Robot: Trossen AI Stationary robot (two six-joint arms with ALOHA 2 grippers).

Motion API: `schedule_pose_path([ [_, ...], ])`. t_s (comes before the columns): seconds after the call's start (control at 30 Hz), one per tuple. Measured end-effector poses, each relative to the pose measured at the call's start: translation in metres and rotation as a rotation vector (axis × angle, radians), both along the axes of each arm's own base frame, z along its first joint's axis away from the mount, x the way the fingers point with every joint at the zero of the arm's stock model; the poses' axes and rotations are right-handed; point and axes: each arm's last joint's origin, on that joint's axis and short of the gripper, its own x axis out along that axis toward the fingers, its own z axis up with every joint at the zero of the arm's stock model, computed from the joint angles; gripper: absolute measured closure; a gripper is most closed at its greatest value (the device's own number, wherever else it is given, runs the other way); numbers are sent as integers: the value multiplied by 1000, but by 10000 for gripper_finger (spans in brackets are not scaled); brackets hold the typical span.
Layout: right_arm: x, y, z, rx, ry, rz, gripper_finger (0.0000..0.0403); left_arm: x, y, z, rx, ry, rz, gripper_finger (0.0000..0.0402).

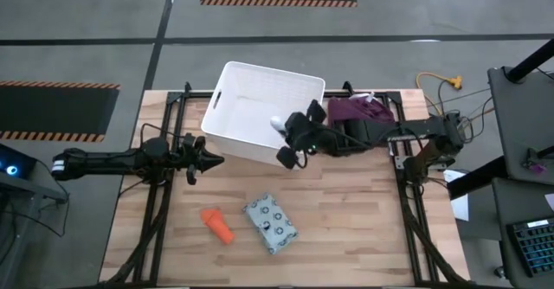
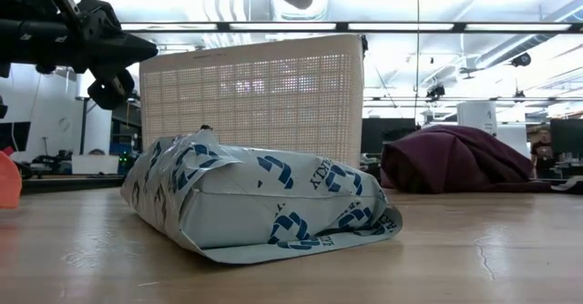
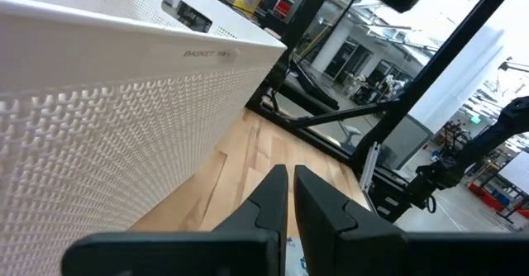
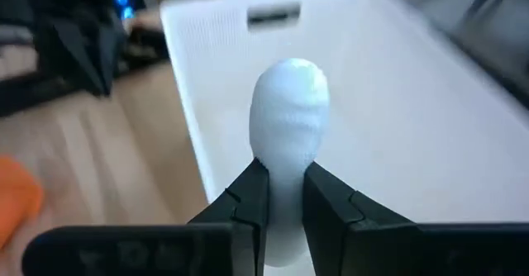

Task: Pick & place medical supplies in basket/bin
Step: Put the white bandage into the bin, then put the mailer bag into the bin

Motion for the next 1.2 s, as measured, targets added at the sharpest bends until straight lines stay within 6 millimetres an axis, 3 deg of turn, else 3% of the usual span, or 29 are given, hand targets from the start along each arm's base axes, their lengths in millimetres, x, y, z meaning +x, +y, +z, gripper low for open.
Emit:
schedule_pose_path([
  [0.13, 0, -17, -17, 151, 69, 64, 348, 0, 0, 0, 0, 0, 1, 396],
  [0.23, 0, -29, -23, 257, 74, 62, 322, 0, 0, 0, 0, 0, 3, 396],
  [0.47, -3, -42, -32, 284, 122, 30, 217, 0, 0, 0, 0, 0, 2, 396],
  [0.77, -2, -41, -24, 304, 43, 34, 102, 0, 0, 0, 0, 0, -1, 396],
  [0.87, 1, -27, -3, 238, -110, 152, 94, 0, 0, 0, 0, 0, -1, 396],
  [1.0, 5, 16, 21, 86, -248, 510, 100, 0, 0, 0, 0, 0, -1, 396],
  [1.2, 4, 71, 1, 9, -127, 760, 117, 0, 0, 0, 0, 0, 0, 396],
])
